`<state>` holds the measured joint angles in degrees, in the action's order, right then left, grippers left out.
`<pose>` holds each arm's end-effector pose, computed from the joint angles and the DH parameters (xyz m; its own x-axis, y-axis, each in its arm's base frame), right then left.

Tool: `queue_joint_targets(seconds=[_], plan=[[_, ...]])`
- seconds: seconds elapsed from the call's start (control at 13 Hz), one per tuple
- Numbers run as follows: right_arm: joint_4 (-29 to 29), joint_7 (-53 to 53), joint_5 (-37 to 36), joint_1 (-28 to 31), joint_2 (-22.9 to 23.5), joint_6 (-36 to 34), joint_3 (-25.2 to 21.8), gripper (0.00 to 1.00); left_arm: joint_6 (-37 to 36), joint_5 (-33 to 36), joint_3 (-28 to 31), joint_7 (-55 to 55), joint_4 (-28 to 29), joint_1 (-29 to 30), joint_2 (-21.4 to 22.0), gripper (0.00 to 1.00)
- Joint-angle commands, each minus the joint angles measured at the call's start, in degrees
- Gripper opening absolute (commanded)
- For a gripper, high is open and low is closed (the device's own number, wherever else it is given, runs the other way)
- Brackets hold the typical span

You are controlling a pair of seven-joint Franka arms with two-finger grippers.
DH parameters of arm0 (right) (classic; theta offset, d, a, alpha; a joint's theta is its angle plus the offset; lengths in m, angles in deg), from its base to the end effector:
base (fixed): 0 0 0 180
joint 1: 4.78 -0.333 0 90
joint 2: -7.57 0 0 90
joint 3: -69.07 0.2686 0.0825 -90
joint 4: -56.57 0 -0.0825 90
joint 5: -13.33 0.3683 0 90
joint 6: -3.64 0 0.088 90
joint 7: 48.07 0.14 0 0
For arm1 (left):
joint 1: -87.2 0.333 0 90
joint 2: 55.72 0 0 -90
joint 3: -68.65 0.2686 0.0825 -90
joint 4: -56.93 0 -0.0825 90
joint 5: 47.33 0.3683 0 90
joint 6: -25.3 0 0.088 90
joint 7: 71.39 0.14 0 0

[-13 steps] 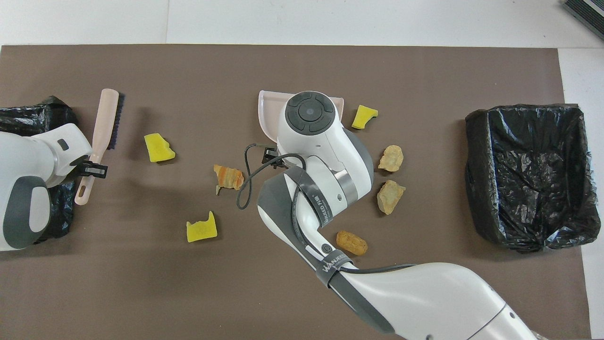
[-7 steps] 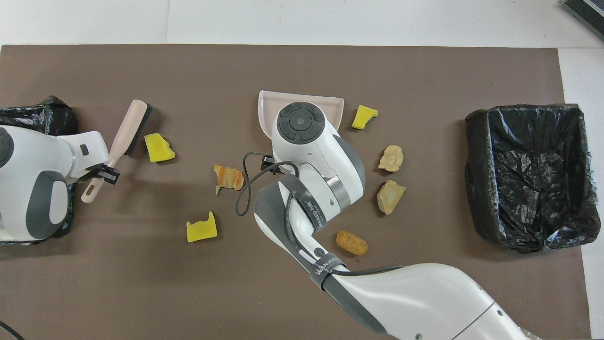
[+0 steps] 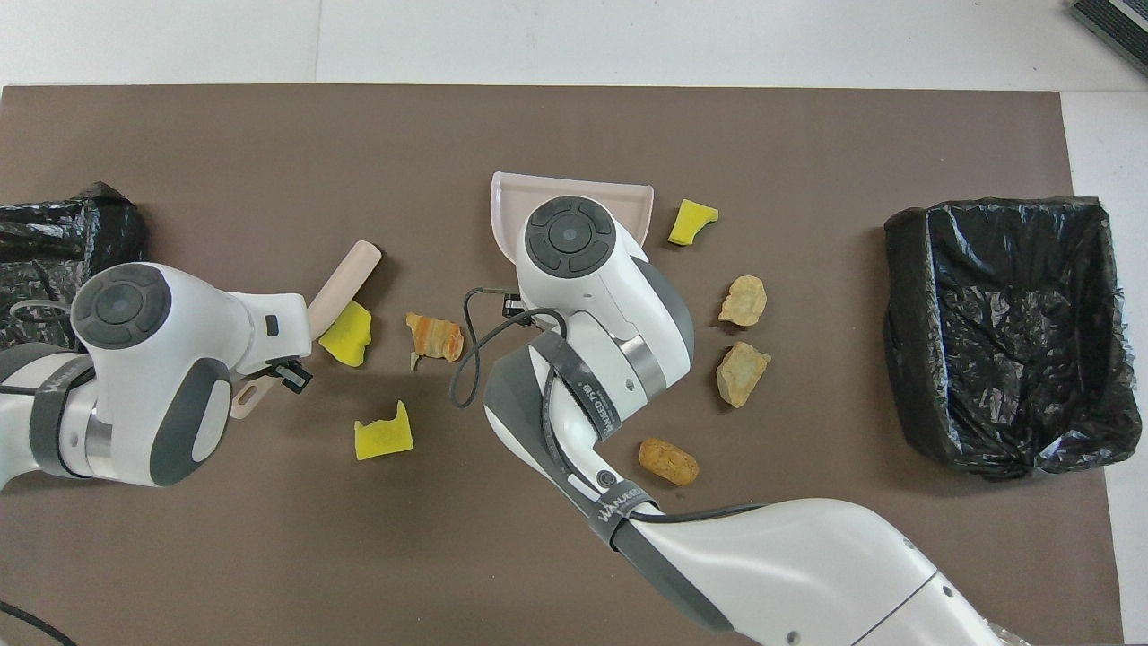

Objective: Sweep and dump trash in bin
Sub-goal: 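Grasp the dustpan with the right gripper and drag it toward the scraps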

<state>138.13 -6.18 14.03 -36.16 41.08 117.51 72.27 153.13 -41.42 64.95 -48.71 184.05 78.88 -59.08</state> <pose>0.5543 0.3776 0.2888 0.9891 -0.1406 -0.0431 -0.1415 -0.9898 -0.0176 0.5034 -0.1014 0.2763 0.7824 -0.6185 -0.0734 -0.6223 -0.7812 -0.0502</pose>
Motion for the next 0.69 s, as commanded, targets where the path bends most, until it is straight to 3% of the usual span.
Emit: queue_joint_targets(seconds=[0.0,0.23,0.38,0.61], plan=[[0.4,-3.4,-0.4,1.0,-0.7,-1.1,0.3,0.00,-4.1,0.2,0.8,-6.3,1.8,-5.3,3.0,0.00],[3.1,-14.9,0.6,1.2,-6.0,-2.8,0.4,0.00,-7.4,0.2,0.9,-14.7,0.9,-6.6,6.4,0.00],[7.4,-19.4,0.5,3.1,-12.3,-2.7,0.4,0.00,-10.1,0.2,0.9,-24.7,-0.4,-6.6,8.0,0.00],[14.7,-44.8,0.4,6.2,-21.4,-7.4,0.3,0.00,-12.5,0.2,0.9,-42.4,-0.3,-6.5,9.1,0.00]])
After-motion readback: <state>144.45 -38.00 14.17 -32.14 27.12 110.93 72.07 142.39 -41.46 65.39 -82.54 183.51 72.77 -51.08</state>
